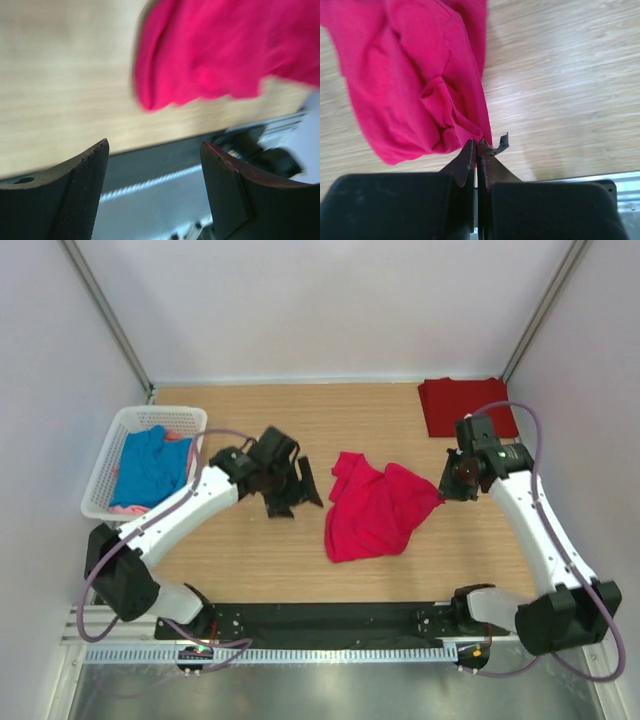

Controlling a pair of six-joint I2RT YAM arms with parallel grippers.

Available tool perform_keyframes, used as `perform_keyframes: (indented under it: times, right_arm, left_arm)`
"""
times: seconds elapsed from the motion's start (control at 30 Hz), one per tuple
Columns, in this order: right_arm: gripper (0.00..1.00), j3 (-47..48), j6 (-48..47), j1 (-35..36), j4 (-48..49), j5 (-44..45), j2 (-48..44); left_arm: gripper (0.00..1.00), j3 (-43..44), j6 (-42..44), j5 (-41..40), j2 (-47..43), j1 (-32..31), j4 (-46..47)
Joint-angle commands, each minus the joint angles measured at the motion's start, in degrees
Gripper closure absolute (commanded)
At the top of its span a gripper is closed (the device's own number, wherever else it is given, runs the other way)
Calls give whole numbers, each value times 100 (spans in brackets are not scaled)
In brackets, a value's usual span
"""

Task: Fold and stack the t-shirts
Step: Move the tshirt to the center of the board

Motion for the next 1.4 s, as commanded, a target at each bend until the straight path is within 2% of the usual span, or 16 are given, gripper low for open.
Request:
perform_keyframes:
  times: [0.0,0.03,0.1,0.13,0.23,0.33,0.4,0.5,0.6,0.93,1.03,1.13,1.17,1.2,1.33,1.37]
  right_arm:
    - [99,77,141,-7,-188,-356,-791]
    - [99,50,168,-7,-232,-366,-983]
    - [99,-64,273,2,-284,-505,-1160]
    - [99,-108,300,-7,-346,-472,-1361]
    - [99,-266,335,2,-486,-462,-1643]
    - [99,-433,362,2,-557,-462,-1785]
    - [99,-556,388,2,-513,-462,-1890]
    - [99,-592,458,2,-443,-462,-1882]
    - [99,-513,511,-7,-338,-471,-1821]
    - [99,-275,432,-7,-171,-506,-1460]
    - [99,-249,406,2,-171,-506,-1407]
    - [99,-231,380,2,-144,-498,-1381]
    - [99,-223,380,2,-135,-480,-1372]
    - [99,-205,388,-7,-118,-463,-1355]
    - [99,329,599,-7,-249,903,-1004]
    - [99,862,634,-16,-328,1144,-803]
  left_arm:
    - [25,1176,1009,-442,577,366,143]
    - [25,1927,1446,-460,1215,375,126]
    - [25,2731,1766,-495,1929,375,-110]
    - [25,3640,2011,-469,2629,375,-233]
    - [27,5137,2259,-207,3653,375,-559]
    - [28,5897,2417,-109,4691,366,-902]
    - [30,5943,2523,-82,4982,340,-780]
    - [30,5312,2611,-109,4949,322,-377]
    - [30,4969,2611,338,4913,313,90]
    - [33,4871,2462,744,5044,146,433]
    - [43,4827,2391,779,5124,76,495]
    - [71,4870,2321,823,5150,23,530]
    - [90,4975,2260,841,5098,23,530]
    - [97,5115,2233,841,5063,23,356]
    - [100,6529,1961,253,4773,207,-985]
    - [100,6801,1856,17,4642,417,-1190]
